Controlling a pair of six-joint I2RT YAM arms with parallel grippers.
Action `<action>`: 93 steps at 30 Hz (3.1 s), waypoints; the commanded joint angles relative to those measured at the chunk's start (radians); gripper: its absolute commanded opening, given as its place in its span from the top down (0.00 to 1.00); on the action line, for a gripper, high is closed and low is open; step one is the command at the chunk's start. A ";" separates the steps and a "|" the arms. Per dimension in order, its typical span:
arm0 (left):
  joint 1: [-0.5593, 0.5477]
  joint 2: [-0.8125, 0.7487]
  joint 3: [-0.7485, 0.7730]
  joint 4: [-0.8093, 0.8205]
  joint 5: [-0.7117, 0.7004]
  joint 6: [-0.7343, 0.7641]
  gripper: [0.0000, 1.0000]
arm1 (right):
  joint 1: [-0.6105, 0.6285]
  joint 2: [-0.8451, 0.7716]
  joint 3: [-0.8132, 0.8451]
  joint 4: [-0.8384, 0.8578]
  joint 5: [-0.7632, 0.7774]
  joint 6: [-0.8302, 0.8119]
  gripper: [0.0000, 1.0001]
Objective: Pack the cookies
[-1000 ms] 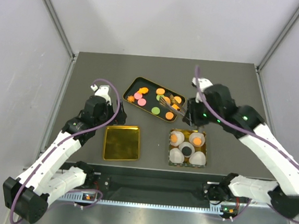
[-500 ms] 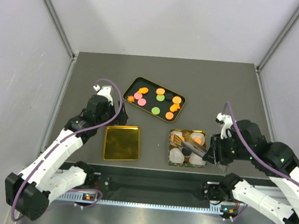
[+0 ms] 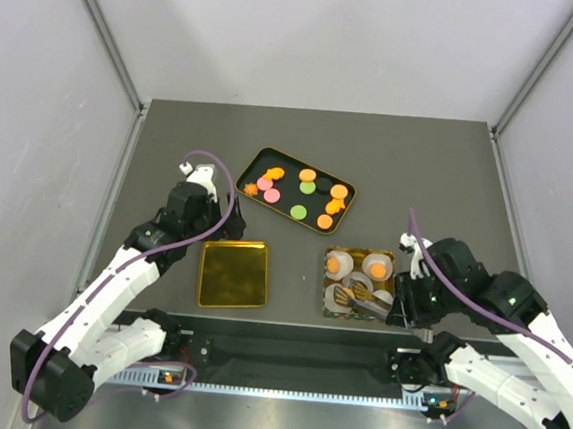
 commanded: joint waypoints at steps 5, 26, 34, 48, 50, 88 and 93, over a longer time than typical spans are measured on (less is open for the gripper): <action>0.003 0.002 0.018 0.036 -0.001 0.009 0.01 | -0.004 0.000 -0.029 0.127 -0.033 0.005 0.61; 0.003 0.004 0.018 0.037 0.003 0.009 0.01 | -0.004 0.003 -0.027 0.106 -0.018 -0.016 0.54; 0.003 0.002 0.020 0.037 0.003 0.009 0.01 | -0.004 0.041 0.068 0.110 0.027 -0.033 0.53; 0.003 -0.022 0.020 0.036 0.002 0.009 0.01 | -0.008 0.486 0.316 0.414 0.362 -0.142 0.54; 0.003 -0.021 0.018 0.037 0.003 0.009 0.01 | -0.014 0.581 0.348 0.423 0.424 -0.160 0.55; 0.003 -0.014 0.020 0.037 -0.006 0.007 0.01 | -0.010 0.913 0.470 0.606 0.208 -0.162 0.58; 0.003 -0.014 0.020 0.037 -0.007 0.007 0.01 | -0.005 0.922 0.473 0.611 0.199 -0.162 0.58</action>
